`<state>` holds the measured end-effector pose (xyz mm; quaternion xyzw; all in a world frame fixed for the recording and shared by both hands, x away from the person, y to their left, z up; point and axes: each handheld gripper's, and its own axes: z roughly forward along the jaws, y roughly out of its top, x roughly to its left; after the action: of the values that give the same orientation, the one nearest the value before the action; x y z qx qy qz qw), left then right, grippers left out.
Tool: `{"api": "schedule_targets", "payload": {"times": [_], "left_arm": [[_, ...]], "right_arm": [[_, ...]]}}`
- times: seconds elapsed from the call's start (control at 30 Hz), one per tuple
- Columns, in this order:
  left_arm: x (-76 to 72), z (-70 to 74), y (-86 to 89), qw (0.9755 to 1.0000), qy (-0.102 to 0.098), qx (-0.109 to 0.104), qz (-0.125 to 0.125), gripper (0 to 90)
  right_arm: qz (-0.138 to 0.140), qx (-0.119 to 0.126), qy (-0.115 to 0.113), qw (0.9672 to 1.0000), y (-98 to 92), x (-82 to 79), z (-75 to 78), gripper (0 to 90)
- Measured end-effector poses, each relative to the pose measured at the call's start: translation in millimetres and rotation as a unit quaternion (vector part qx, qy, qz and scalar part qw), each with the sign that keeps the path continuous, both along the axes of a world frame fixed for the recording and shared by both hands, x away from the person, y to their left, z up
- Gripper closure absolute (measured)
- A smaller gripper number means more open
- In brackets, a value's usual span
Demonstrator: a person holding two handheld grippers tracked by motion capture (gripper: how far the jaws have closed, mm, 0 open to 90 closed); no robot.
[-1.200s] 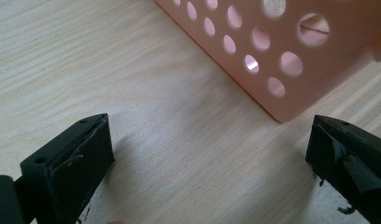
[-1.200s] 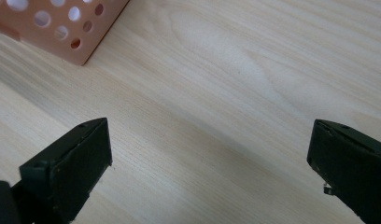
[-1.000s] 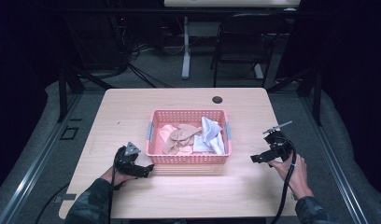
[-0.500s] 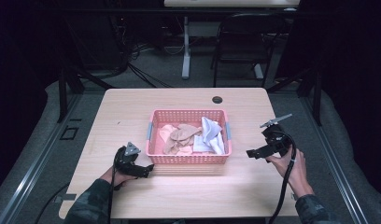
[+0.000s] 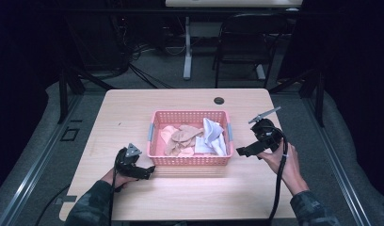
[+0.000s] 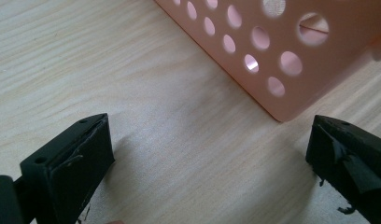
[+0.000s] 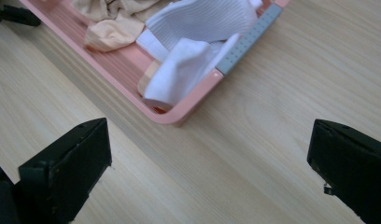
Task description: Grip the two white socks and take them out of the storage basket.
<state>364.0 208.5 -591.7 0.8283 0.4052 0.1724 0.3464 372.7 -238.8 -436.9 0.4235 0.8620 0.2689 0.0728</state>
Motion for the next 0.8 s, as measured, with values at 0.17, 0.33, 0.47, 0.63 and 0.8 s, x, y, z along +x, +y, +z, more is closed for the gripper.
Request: {"api": "schedule_targets", "payload": {"times": [0.17, 0.33, 0.47, 0.63, 0.8], "left_arm": [[0.0, 0.0, 0.0, 1.0000, 0.000, 0.000, 0.000, 0.4], [0.0, 0.0, 0.0, 1.0000, 0.000, 0.000, 0.000, 0.4], [0.0, 0.1, 0.1, 1.0000, 0.000, 0.001, -0.001, 0.5], [0.0, 0.0, 0.0, 1.0000, 0.000, 0.000, 0.000, 0.4], [0.0, 0.0, 0.0, 1.0000, 0.000, 0.000, 0.000, 0.5]], "right_arm": [[0.016, -0.002, -0.010, 0.9998, 20.1, 5.2, 7.7, 0.0], [0.034, -0.004, -0.013, 0.9993, 39.0, 12.3, 10.5, 0.0], [0.047, -0.006, -0.002, 0.9989, 54.6, 20.8, 4.3, 0.0], [0.055, -0.003, 0.010, 0.9985, 68.1, 30.1, -6.1, 2.8], [0.060, 0.005, 0.032, 0.9976, 75.2, 38.9, -19.2, 17.3]]}}
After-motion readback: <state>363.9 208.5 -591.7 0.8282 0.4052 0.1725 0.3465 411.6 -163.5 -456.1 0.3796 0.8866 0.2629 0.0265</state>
